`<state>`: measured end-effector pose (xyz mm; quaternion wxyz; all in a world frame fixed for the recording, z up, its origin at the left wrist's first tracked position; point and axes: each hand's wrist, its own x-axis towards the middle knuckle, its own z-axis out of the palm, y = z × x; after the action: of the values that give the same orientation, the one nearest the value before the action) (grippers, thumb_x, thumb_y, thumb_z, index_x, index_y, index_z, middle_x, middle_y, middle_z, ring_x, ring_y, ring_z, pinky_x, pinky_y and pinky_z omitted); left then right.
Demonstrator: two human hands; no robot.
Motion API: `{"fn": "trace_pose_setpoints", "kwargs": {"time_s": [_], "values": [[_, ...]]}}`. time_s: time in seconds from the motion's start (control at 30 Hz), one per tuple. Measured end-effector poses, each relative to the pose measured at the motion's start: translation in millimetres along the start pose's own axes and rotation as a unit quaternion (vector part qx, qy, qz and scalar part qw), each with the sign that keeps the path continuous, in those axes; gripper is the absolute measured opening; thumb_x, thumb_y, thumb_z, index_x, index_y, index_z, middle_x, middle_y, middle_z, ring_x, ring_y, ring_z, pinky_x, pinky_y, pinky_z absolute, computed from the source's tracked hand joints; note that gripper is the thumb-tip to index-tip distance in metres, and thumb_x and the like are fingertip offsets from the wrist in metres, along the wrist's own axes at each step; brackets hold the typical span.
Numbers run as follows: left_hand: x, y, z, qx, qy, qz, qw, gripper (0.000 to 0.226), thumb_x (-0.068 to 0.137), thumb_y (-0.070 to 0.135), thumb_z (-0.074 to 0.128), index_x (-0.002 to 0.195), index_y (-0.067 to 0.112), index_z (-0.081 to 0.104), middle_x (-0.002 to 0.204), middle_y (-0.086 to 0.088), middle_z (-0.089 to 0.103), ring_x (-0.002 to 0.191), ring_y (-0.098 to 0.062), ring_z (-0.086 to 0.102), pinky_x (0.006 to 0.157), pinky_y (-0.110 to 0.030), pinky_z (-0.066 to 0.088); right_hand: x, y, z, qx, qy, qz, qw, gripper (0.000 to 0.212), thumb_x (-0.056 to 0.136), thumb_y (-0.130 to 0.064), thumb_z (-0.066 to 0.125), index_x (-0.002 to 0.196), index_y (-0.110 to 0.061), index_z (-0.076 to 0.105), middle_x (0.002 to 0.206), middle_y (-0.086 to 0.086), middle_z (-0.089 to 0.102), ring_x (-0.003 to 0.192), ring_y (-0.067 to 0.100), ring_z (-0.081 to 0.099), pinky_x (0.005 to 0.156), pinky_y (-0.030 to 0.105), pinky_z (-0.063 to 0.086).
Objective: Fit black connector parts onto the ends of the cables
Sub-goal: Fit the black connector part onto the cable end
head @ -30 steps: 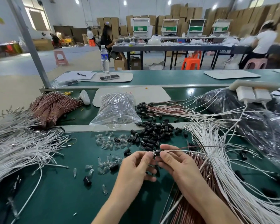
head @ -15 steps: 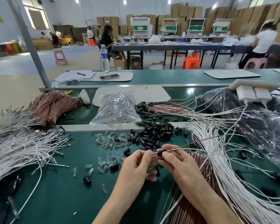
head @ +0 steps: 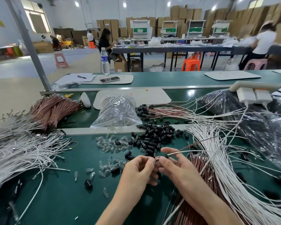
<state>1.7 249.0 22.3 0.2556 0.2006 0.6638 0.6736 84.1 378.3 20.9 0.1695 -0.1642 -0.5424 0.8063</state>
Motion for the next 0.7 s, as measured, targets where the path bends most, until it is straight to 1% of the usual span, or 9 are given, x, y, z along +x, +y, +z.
{"fn": "trace_pose_setpoints", "kwargs": {"time_s": [0.03,0.1,0.17,0.2,0.3,0.37,0.47,0.53,0.7], "values": [[-0.1,-0.3,0.4,0.003,0.001,0.0,1.0,0.016,0.101,0.016,0.06,0.094,0.006,0.07,0.073,-0.005,0.073,0.063,-0.012,0.066,0.057,-0.023,0.055,-0.3,0.4,-0.5,-0.018,0.0,0.0,1.0,0.041,0.079,-0.017,0.076,0.118,-0.014,0.062,0.099,0.017,0.076,0.089,0.023,0.074,0.077,0.024,0.057],[-0.7,-0.5,1.0,0.009,0.002,0.002,1.0,0.015,0.101,0.016,0.06,0.093,0.007,0.071,0.075,-0.005,0.074,0.063,-0.013,0.067,0.057,-0.024,0.055,0.2,2.0,-2.9,-0.051,0.003,-0.002,0.999,0.034,0.086,-0.005,0.073,0.116,-0.018,0.063,0.1,0.017,0.075,0.091,0.025,0.074,0.084,0.032,0.058],[-1.8,0.0,1.7,0.011,-0.002,0.002,1.0,0.015,0.101,0.016,0.061,0.093,0.007,0.071,0.077,-0.005,0.074,0.065,-0.014,0.068,0.058,-0.024,0.055,-0.4,2.1,-5.3,-0.089,0.008,-0.005,0.996,0.032,0.091,-0.001,0.07,0.114,-0.023,0.065,0.1,0.016,0.076,0.091,0.025,0.071,0.09,0.038,0.056],[-2.3,0.5,1.9,0.01,-0.003,0.001,1.0,0.015,0.101,0.016,0.061,0.093,0.008,0.071,0.077,-0.005,0.074,0.065,-0.015,0.069,0.058,-0.024,0.055,-0.8,1.7,-5.7,-0.1,0.009,-0.006,0.995,0.032,0.091,-0.003,0.07,0.113,-0.026,0.066,0.098,0.015,0.076,0.089,0.024,0.071,0.089,0.037,0.056],[-3.3,2.8,1.5,0.003,-0.004,-0.005,1.0,0.015,0.101,0.016,0.06,0.094,0.006,0.07,0.078,-0.005,0.075,0.066,-0.016,0.069,0.058,-0.024,0.055,-2.6,-1.0,-3.4,-0.112,0.012,-0.01,0.994,0.031,0.091,-0.008,0.072,0.116,-0.023,0.063,0.089,0.012,0.076,0.081,0.02,0.069,0.075,0.026,0.056],[-3.6,4.8,0.8,-0.006,-0.006,-0.012,1.0,0.015,0.101,0.014,0.06,0.096,0.004,0.07,0.079,-0.005,0.075,0.065,-0.016,0.069,0.058,-0.024,0.055,-3.0,-1.4,-2.1,-0.128,0.016,-0.018,0.991,0.03,0.091,-0.012,0.072,0.116,-0.025,0.063,0.087,0.011,0.076,0.079,0.018,0.067,0.071,0.023,0.054],[-4.9,8.9,0.2,-0.028,-0.013,-0.027,0.999,0.013,0.101,0.011,0.059,0.1,0.002,0.068,0.08,-0.005,0.075,0.065,-0.018,0.069,0.057,-0.024,0.055,-4.6,-2.0,0.2,-0.149,0.02,-0.035,0.988,0.029,0.091,-0.017,0.072,0.11,-0.037,0.064,0.089,0.013,0.076,0.076,0.015,0.066,0.07,0.023,0.053],[-5.8,11.5,0.5,-0.039,-0.017,-0.035,0.998,0.013,0.101,0.01,0.058,0.102,-0.001,0.067,0.079,-0.005,0.074,0.064,-0.018,0.069,0.055,-0.025,0.055,-5.1,-2.0,1.6,-0.163,0.02,-0.046,0.985,0.032,0.092,-0.018,0.072,0.103,-0.047,0.064,0.085,0.009,0.075,0.072,0.009,0.065,0.071,0.021,0.051],[-7.1,12.9,1.1,-0.035,-0.026,-0.037,0.998,0.012,0.101,0.007,0.058,0.104,-0.002,0.065,0.077,-0.002,0.073,0.063,-0.018,0.069,0.054,-0.025,0.055,-3.8,-0.2,0.3,-0.179,0.017,-0.055,0.982,0.034,0.093,-0.02,0.071,0.104,-0.051,0.063,0.082,0.002,0.074,0.071,0.006,0.065,0.076,0.026,0.047]]}}
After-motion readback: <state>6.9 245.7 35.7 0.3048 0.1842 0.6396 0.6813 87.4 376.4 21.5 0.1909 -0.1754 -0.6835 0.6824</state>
